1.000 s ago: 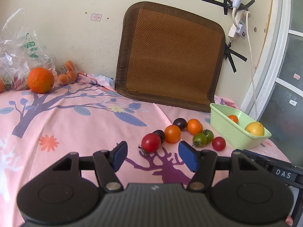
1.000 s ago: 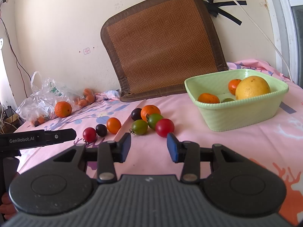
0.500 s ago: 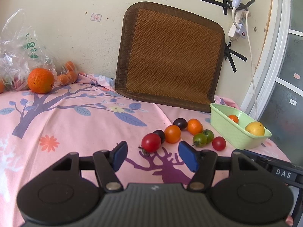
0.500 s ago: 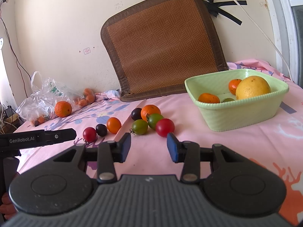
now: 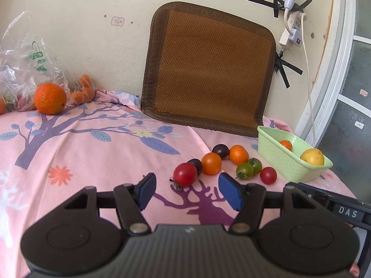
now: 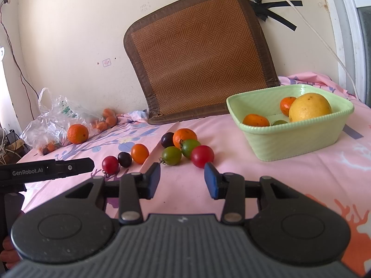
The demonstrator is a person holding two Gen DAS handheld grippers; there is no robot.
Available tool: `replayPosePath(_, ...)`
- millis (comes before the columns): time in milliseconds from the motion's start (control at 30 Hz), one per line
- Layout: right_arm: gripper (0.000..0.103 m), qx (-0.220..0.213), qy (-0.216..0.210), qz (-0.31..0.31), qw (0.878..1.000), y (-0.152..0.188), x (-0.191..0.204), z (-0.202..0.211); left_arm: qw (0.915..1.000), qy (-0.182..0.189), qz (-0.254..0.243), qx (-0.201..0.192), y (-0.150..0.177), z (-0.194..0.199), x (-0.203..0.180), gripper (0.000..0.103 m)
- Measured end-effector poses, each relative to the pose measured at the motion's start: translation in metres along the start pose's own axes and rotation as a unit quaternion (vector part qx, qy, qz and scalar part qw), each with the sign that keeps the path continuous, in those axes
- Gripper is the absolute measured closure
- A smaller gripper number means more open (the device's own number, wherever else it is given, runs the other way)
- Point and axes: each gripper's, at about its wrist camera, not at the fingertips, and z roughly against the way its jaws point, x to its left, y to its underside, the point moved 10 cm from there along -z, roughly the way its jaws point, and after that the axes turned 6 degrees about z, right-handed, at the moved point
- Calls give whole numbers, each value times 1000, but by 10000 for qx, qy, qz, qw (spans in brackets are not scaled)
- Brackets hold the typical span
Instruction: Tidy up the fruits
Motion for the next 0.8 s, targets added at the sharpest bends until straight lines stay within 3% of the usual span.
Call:
replayPosePath(300,58,-33,-24,-9,10000,-1,1,1,10000,0,-38,83,1,-3,1,42)
replayPosePath(700,58,90,-42,0,10000,1,0,-2,9949,-431,-595,689,-4,-50,-4,42)
replayPosePath(800,58,233,-61,0,9997,1,-1,-8,9934,-451,-654,829,-2,-58,-4,49)
